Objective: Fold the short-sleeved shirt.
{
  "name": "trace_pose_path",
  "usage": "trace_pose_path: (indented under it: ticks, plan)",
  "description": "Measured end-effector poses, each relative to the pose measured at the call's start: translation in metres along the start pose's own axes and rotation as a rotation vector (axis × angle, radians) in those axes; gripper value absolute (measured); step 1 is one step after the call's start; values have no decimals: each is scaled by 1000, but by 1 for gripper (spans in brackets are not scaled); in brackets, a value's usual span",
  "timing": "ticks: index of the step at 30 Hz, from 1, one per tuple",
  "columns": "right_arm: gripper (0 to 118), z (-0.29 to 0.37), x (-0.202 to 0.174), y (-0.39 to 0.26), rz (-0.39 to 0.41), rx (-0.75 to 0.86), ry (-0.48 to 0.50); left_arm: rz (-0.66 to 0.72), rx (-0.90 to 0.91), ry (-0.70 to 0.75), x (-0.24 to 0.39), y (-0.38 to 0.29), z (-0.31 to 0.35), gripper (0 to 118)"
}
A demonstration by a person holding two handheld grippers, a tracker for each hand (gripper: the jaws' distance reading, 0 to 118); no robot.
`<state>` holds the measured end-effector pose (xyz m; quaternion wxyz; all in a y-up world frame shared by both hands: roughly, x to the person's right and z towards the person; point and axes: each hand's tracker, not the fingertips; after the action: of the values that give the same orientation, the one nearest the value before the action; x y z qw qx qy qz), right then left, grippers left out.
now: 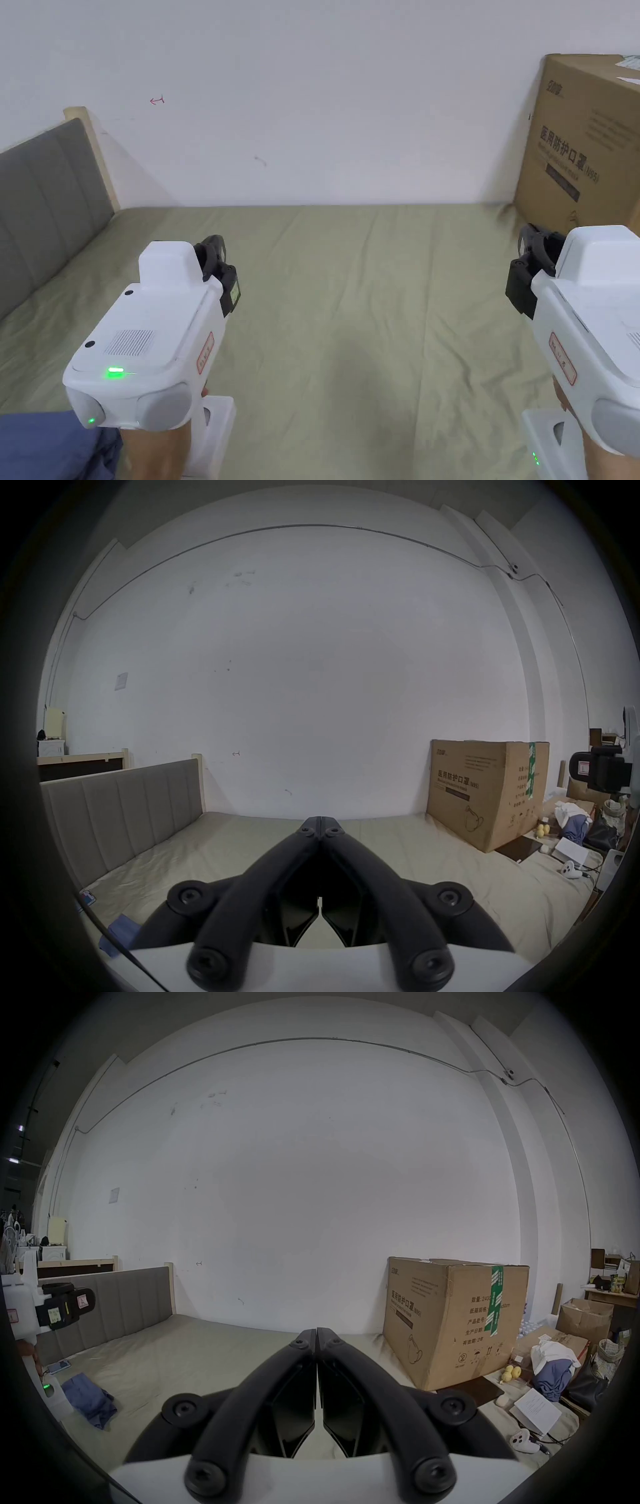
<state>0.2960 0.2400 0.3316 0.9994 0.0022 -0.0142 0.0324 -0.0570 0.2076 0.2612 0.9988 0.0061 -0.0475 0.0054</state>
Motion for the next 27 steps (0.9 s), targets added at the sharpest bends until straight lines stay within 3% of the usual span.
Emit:
trace_pose_path:
  ticks: [27]
  plan:
    - [0,4,-6,-1,7,-10,9,-22,-38,-38,10,-10,1,0]
